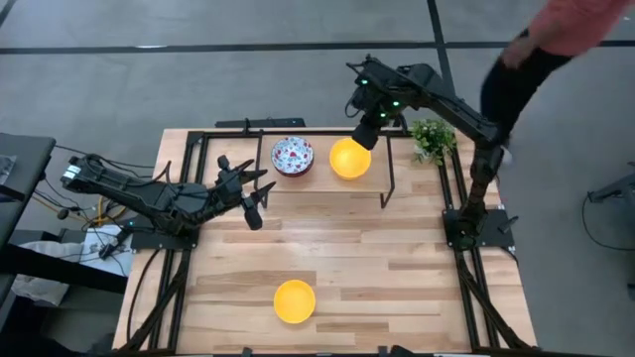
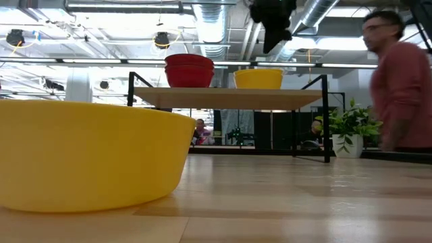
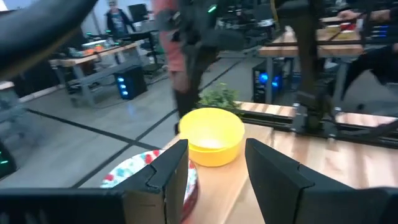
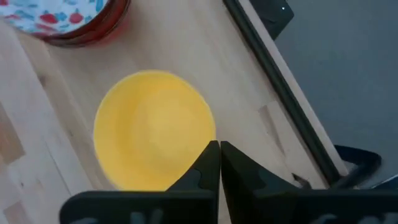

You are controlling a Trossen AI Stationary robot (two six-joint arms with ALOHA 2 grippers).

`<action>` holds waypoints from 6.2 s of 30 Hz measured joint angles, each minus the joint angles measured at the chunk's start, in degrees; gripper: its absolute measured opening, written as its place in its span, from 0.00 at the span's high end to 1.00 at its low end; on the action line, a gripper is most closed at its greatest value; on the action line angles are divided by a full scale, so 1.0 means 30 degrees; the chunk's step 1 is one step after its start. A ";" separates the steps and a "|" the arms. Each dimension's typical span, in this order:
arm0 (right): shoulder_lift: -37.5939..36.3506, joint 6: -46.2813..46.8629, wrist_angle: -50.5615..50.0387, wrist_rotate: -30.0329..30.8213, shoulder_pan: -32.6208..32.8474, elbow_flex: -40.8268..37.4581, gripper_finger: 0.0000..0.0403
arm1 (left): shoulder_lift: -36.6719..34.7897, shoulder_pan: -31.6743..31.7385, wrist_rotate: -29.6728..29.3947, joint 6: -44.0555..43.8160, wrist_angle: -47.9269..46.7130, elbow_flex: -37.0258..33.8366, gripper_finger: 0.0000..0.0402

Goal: Pick & Place Mini bowls
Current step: Stack the top yellow bowl on the yellow bowl on the shelf, then stack the yellow bowl on the yellow bowl on the shelf

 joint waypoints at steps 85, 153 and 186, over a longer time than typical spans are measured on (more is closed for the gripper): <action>0.2512 0.0180 0.0404 -0.0722 -0.0158 -0.1274 1.00 | 0.0000 -0.0004 0.1555 -0.0813 0.0173 -0.0007 0.60; -2.5508 0.1117 1.5487 -0.2858 0.6476 -2.3971 1.00 | 0.7978 -0.4882 1.4322 -2.2918 -0.6490 -0.0007 0.60; -3.4905 0.6202 2.1232 -0.3915 0.6722 -3.3678 1.00 | 0.7978 -0.4525 1.5075 -2.8643 -0.6037 -0.0007 0.60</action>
